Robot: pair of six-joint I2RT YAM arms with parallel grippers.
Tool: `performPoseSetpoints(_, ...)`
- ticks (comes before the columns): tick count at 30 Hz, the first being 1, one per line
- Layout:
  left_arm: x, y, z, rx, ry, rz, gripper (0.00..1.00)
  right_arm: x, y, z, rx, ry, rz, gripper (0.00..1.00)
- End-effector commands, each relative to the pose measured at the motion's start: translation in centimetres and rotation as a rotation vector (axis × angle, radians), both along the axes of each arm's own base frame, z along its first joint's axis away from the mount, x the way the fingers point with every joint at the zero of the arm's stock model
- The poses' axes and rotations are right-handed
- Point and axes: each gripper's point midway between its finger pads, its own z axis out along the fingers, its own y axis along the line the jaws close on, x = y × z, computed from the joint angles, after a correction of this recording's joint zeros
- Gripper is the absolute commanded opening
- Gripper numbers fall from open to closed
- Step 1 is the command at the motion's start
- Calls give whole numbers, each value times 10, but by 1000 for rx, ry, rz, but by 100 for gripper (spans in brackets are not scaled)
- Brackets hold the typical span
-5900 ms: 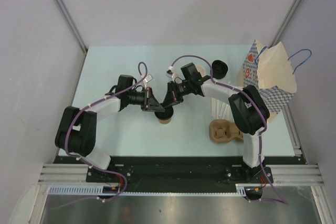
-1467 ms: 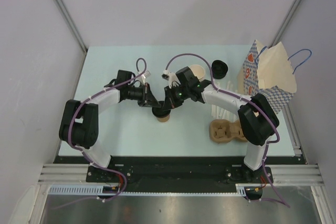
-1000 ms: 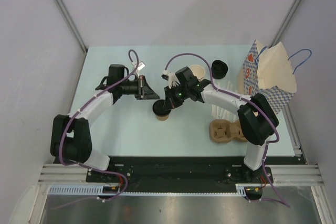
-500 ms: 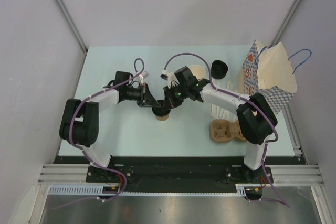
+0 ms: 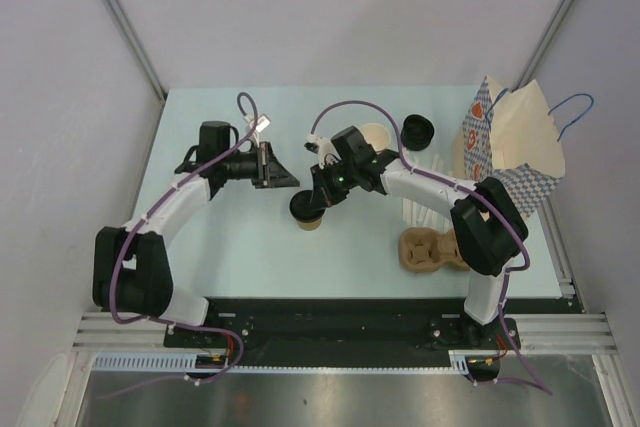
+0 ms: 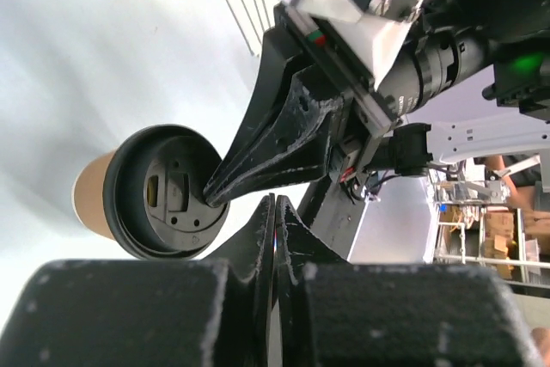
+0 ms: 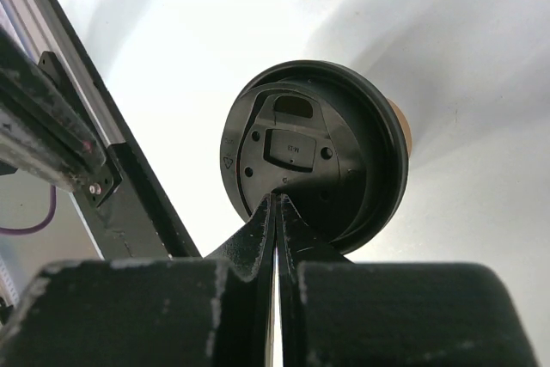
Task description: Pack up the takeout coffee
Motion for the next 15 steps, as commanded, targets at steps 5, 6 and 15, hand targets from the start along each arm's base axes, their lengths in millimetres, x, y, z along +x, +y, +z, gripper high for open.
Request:
performPoseSetpoints(5, 14, 3, -43, 52, 91, 44, 2, 4, -8, -14, -80, -11, -16, 0)
performPoseSetpoints(6, 15, 5, -58, 80, 120, 52, 1, 4, -8, -16, -81, -8, -16, 0)
performPoseSetpoints(15, 11, 16, -90, 133, 243, 66, 1, 3, -10, -26, -105, 10, -13, 0)
